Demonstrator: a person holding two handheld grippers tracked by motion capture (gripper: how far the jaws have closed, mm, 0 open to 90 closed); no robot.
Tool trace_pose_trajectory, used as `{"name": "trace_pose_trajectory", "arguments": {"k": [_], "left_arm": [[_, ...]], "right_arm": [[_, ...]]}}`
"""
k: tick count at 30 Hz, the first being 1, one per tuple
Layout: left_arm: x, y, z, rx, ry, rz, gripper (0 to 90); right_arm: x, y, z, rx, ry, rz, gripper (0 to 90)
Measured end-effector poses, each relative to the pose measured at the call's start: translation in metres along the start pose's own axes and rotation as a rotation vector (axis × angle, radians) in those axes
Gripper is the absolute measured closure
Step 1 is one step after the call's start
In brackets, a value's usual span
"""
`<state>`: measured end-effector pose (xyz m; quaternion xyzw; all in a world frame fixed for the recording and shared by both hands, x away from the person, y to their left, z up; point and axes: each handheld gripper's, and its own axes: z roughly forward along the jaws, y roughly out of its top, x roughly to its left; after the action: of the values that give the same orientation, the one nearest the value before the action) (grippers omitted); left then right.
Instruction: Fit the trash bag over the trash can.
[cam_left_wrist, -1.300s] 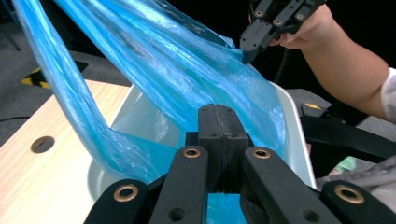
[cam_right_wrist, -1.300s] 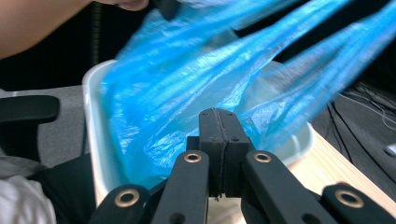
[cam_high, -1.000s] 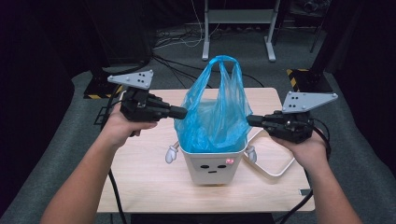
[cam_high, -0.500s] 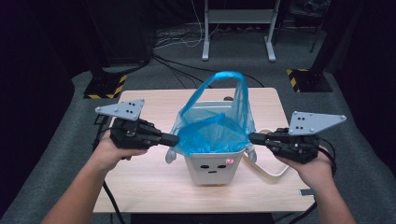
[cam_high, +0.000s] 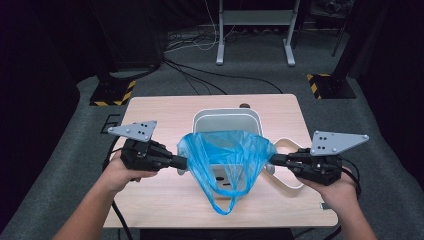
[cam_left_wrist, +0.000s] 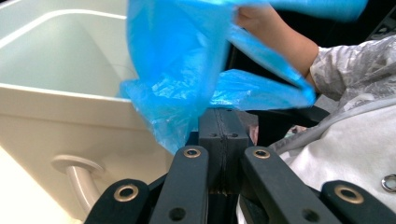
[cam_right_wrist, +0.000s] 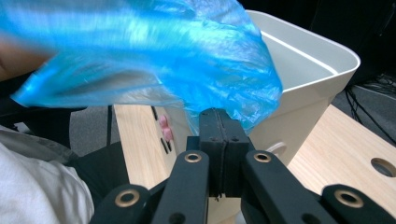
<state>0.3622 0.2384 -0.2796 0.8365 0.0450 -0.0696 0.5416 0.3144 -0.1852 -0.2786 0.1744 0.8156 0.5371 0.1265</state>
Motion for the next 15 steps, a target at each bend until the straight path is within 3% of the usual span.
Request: {"name": "trace_pose_trajectory", "arguments": {"k": [10, 15], "left_arm": [[0.003, -0.016, 0.006, 0.000, -0.033, -0.027, 89.4], [-0.003, -0.009, 0.000, -0.013, -0.030, 0.003, 89.4]], "right_arm": [[0.002, -0.009, -0.001, 0.010, 0.009, 0.019, 89.9], [0.008, -0.005, -0.008, 0.009, -0.002, -0.007, 89.8]]}}
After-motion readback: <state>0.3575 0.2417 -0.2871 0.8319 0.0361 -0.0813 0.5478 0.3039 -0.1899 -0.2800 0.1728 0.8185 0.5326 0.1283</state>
